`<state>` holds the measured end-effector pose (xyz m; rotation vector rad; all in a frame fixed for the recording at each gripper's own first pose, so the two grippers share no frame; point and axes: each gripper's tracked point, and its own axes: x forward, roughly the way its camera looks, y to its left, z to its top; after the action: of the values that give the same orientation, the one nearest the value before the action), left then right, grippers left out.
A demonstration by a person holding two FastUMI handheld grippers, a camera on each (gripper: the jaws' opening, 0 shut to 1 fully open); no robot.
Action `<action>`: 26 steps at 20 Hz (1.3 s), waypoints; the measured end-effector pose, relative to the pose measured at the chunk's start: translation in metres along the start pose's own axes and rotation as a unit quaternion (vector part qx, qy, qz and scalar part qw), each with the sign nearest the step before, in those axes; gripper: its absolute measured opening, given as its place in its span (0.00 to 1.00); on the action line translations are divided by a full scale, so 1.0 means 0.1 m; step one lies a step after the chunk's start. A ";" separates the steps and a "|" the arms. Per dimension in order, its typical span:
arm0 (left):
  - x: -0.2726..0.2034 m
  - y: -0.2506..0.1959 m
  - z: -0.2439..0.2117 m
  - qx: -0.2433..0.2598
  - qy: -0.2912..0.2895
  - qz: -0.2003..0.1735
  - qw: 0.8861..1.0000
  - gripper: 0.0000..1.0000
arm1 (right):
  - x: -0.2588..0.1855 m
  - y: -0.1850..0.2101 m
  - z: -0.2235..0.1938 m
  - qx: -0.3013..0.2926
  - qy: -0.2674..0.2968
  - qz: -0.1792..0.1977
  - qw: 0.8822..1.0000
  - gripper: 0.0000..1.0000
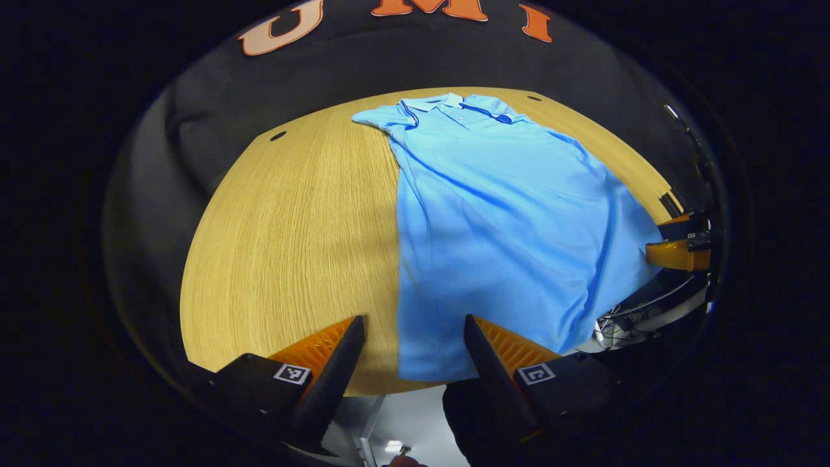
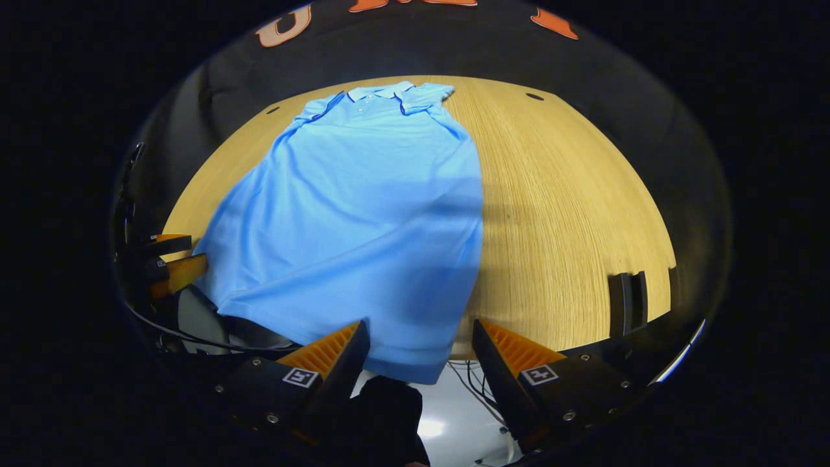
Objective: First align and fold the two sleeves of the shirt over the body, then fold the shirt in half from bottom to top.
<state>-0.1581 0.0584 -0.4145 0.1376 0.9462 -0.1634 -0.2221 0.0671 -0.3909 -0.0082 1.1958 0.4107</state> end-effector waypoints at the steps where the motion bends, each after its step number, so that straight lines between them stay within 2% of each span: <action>1: 0.01 0.00 0.02 -0.005 -0.012 -0.007 1.000 1.00 | 0.01 0.02 0.02 -0.010 -0.009 0.001 1.000 0.97; 3: 0.03 -0.02 0.02 -0.032 -0.031 -0.015 0.999 1.00 | 0.04 0.08 0.06 -0.024 -0.022 0.009 0.999 0.91; 4: 0.05 -0.01 0.03 -0.034 -0.038 -0.010 0.999 1.00 | 0.05 0.10 0.06 -0.024 -0.023 0.011 0.999 0.82; 6: 0.09 -0.09 0.08 -0.033 -0.047 -0.006 0.998 1.00 | 0.06 0.10 0.08 -0.024 -0.024 0.014 0.999 0.72; 7: 0.08 -0.16 0.09 -0.034 -0.051 -0.011 0.998 1.00 | 0.06 0.09 0.10 -0.021 -0.029 0.014 0.999 0.62; 8: 0.10 -0.23 0.12 -0.033 -0.053 -0.007 0.998 0.83 | 0.08 0.08 0.13 -0.009 -0.033 0.014 0.999 0.46; 9: 0.09 -0.30 0.17 -0.025 -0.056 -0.007 0.998 0.66 | 0.09 0.06 0.14 0.013 -0.033 0.012 0.999 0.41; 10: 0.15 -0.38 0.19 -0.018 -0.053 -0.008 0.998 0.50 | 0.09 0.05 0.15 0.039 -0.027 0.014 0.999 0.28; 12: 0.17 -0.46 0.23 0.008 -0.038 -0.002 0.999 0.16 | 0.10 0.06 0.18 0.087 -0.018 0.035 0.995 0.13; 13: 0.18 -0.49 0.26 0.012 -0.034 -0.007 0.999 0.10 | 0.11 0.07 0.19 0.110 -0.015 0.047 0.993 0.11; 15: 0.20 -0.56 0.40 -0.023 -0.026 -0.019 0.999 0.10 | 0.11 0.15 0.20 0.147 -0.001 0.084 0.985 0.04; 16: 0.19 -0.58 0.35 -0.043 -0.024 -0.023 0.999 0.05 | 0.10 0.19 0.22 0.158 0.000 0.097 0.983 0.03; 17: 0.17 -0.62 0.41 -0.059 -0.027 -0.031 0.997 0.05 | 0.08 0.20 0.28 0.169 -0.007 0.109 0.980 0.03; 22: 0.03 -0.70 0.91 -0.085 -0.074 -0.055 0.992 0.04 | -0.13 0.31 0.65 0.222 -0.035 0.178 0.958 0.03; 26: -0.18 -0.65 1.34 -0.110 -0.119 -0.056 0.985 0.04 | -0.31 0.25 1.02 0.228 -0.075 0.205 0.949 0.02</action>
<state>-0.0756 -0.0292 -0.3253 -0.1361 0.7276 -0.1738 -0.1475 0.1033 -0.3200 0.6713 1.1159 0.4776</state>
